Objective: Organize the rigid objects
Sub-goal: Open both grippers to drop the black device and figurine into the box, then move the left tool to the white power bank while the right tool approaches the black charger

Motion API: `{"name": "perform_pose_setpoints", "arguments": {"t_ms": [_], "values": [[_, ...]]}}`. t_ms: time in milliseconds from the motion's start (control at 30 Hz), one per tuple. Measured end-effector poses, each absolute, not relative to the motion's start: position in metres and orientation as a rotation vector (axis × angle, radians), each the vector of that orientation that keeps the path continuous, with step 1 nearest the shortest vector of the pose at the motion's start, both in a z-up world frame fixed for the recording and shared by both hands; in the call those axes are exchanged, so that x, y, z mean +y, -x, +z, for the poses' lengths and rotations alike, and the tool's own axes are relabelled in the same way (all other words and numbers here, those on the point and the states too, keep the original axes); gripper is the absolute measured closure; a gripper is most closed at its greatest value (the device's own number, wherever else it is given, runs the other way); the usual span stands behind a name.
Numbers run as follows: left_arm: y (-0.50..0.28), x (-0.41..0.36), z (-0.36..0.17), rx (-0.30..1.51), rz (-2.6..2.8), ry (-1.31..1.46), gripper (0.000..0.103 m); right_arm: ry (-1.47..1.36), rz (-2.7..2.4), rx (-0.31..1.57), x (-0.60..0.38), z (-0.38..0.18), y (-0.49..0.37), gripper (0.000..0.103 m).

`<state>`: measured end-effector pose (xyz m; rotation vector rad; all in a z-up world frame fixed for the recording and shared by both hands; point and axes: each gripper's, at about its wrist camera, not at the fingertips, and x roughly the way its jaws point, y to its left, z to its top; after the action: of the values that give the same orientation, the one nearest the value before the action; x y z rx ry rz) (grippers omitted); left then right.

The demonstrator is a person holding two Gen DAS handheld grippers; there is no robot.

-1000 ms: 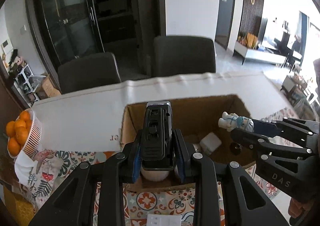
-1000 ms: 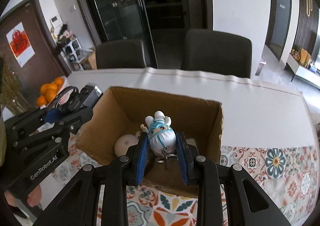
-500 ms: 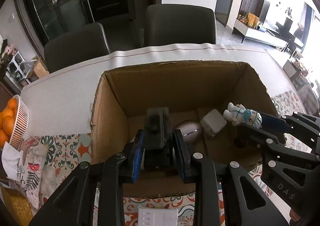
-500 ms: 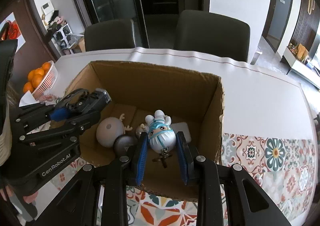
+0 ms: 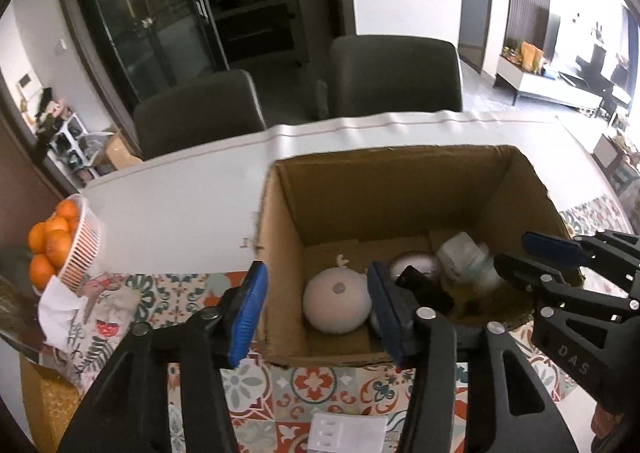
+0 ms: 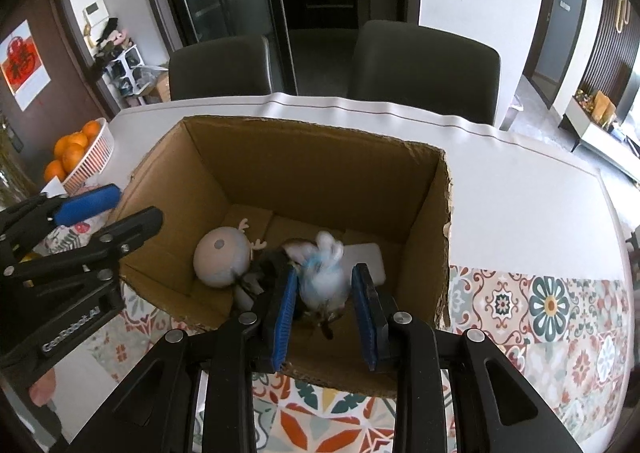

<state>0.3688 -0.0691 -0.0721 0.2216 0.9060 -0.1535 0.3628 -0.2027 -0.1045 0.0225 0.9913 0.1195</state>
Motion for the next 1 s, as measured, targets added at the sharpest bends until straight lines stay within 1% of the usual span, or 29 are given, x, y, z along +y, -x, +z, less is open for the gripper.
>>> {"name": "perform_pose_setpoints", "arguments": {"t_ms": [33, 133, 200, 267, 333, 367, 400, 467, 500, 567, 633, 667, 1000], "values": [[-0.368, -0.068, -0.071, 0.902, -0.145, -0.223, 0.045, -0.019, 0.113, 0.986, -0.202, -0.103, -0.362, 0.068], [-0.363, -0.063, -0.068, 0.893, -0.131, -0.217, 0.043, -0.008, 0.101, 0.976, -0.198, -0.099, -0.358, 0.067], [-0.357, -0.059, -0.064, 0.887, -0.126, -0.208, 0.038, -0.008, 0.095, 0.969, -0.197, -0.096, -0.354, 0.065], [-0.352, -0.056, -0.061, 0.877, -0.122, -0.203, 0.033, -0.009, 0.09, 0.96, -0.196, -0.092, -0.349, 0.061], [-0.345, -0.053, -0.056, 0.863, -0.116, -0.199, 0.031, -0.005, 0.078, 0.943, -0.194, -0.087, -0.343, 0.054], [-0.341, -0.051, -0.054, 0.856, -0.113, -0.193, 0.027, -0.001, 0.07, 0.933, -0.193, -0.084, -0.338, 0.052], [-0.336, -0.05, -0.052, 0.849, -0.108, -0.19, 0.021, 0.0, 0.067, 0.926, -0.193, -0.082, -0.335, 0.049], [-0.326, -0.045, -0.047, 0.825, -0.096, -0.18, 0.013, 0.005, 0.061, 0.914, -0.191, -0.076, -0.326, 0.045], [-0.321, -0.043, -0.045, 0.815, -0.089, -0.178, 0.011, 0.009, 0.058, 0.906, -0.19, -0.073, -0.321, 0.044], [-0.31, -0.038, -0.042, 0.807, -0.081, -0.174, 0.009, 0.023, 0.045, 0.881, -0.186, -0.066, -0.309, 0.04], [-0.3, -0.031, -0.041, 0.808, -0.071, -0.159, 0.009, 0.031, 0.04, 0.864, -0.183, -0.061, -0.298, 0.034], [-0.295, -0.028, -0.04, 0.809, -0.07, -0.151, 0.009, 0.033, 0.037, 0.855, -0.181, -0.058, -0.293, 0.033], [-0.242, -0.005, -0.038, 0.793, -0.023, -0.105, 0.005, 0.02, 0.057, 0.816, -0.162, -0.048, -0.245, 0.032]]}}
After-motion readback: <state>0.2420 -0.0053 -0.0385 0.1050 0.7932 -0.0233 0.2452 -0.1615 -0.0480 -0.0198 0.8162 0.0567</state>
